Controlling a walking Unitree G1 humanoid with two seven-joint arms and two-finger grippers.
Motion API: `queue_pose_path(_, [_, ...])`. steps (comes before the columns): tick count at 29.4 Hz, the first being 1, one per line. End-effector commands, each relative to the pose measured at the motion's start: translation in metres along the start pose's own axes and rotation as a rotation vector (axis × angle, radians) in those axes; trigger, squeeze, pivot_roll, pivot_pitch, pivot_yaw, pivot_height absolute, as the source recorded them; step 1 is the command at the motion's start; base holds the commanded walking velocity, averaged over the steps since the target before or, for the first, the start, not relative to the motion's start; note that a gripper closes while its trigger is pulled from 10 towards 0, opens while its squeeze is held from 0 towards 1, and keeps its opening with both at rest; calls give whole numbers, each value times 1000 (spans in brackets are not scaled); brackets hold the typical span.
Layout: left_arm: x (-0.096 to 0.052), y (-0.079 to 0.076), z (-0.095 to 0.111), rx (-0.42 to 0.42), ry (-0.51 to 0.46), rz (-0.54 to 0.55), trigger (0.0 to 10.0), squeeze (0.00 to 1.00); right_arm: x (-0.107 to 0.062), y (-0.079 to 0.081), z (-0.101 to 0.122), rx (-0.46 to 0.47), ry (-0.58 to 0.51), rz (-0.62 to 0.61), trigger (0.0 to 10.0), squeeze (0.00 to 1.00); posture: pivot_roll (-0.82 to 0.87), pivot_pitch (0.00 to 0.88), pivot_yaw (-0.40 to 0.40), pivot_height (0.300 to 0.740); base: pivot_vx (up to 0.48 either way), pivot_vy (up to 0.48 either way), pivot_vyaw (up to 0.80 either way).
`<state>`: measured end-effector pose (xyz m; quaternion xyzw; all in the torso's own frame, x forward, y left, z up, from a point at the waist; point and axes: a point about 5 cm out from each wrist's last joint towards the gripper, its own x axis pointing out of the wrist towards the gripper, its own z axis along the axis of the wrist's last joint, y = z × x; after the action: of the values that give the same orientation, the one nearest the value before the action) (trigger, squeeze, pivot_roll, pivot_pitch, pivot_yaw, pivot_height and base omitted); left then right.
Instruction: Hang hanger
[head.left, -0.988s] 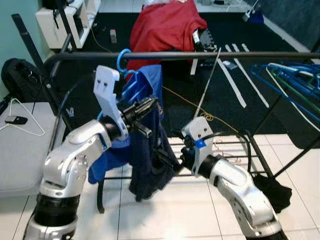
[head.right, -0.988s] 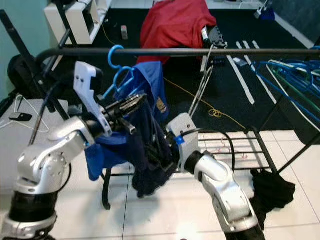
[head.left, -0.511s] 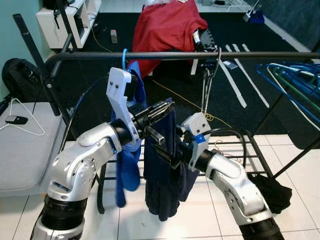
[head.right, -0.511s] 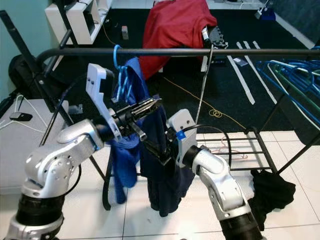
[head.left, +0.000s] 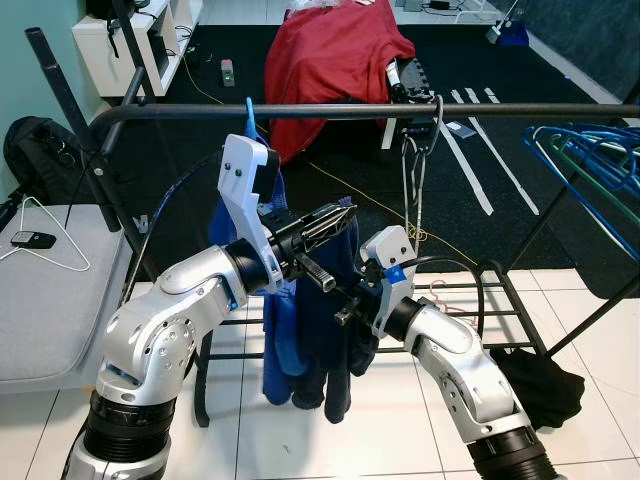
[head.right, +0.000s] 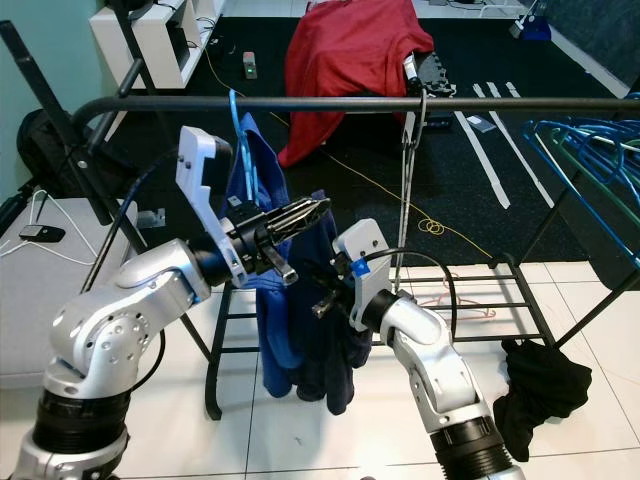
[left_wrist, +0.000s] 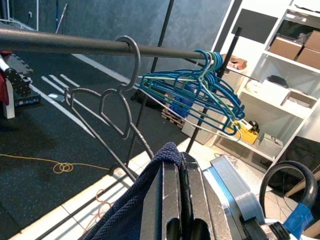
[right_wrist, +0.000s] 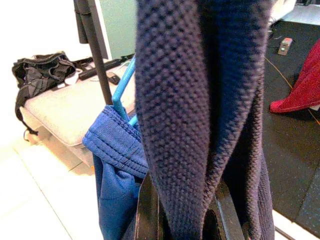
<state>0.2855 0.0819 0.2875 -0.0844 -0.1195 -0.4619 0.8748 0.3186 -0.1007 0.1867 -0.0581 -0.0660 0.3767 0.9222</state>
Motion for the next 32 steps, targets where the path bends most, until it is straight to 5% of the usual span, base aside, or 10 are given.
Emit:
queue_pose_path(1, [-4,-3,4,13,-15,-10,10000,0,-1,-2,1,11,-26,-11,0,0,-5,207,4,740,0,0,0])
queue_pose_path(8, [-9,8,-7,-2,19,102,10000,0,-1,-8,8,29,-82,-95,0,0,-12,196,-8,740,0,0,0])
queue_pose_path(9, [-12,16,-12,-4,24,169,10000,1000,0,-10,11,42,-104,-120,0,0,-13,194,-10,740,0,0,0])
queue_pose_path(17, [-41,52,-42,44,58,461,10000,937,-3,-6,13,81,-136,-152,0,0,-28,184,-18,740,0,0,0])
queue_pose_path(18, [-51,62,-47,38,46,540,10000,0,-5,-5,10,84,-127,-147,0,0,-31,186,-24,740,0,0,0])
queue_pose_path(24, [-62,69,-51,32,38,606,10000,0,-8,-2,6,84,-102,-133,0,0,-30,169,-35,740,0,0,0])
queue_pose_path(25, [-88,72,-65,68,71,715,10000,0,-14,-4,-18,123,42,-167,3647,0,-22,183,-56,740,0,0,0])
queue_pose_path(28, [-95,72,-70,77,87,742,10000,0,-16,-6,-23,135,76,-192,3647,0,-22,183,-56,740,0,0,0])
queue_pose_path(29, [-108,67,-68,73,75,811,10000,0,-14,-7,-19,187,59,-279,10000,0,-13,164,-66,740,0,0,0])
queue_pose_path(32, [-112,65,-63,95,51,861,10000,0,-13,-7,-14,222,29,-320,10000,0,-7,175,-77,740,0,0,0])
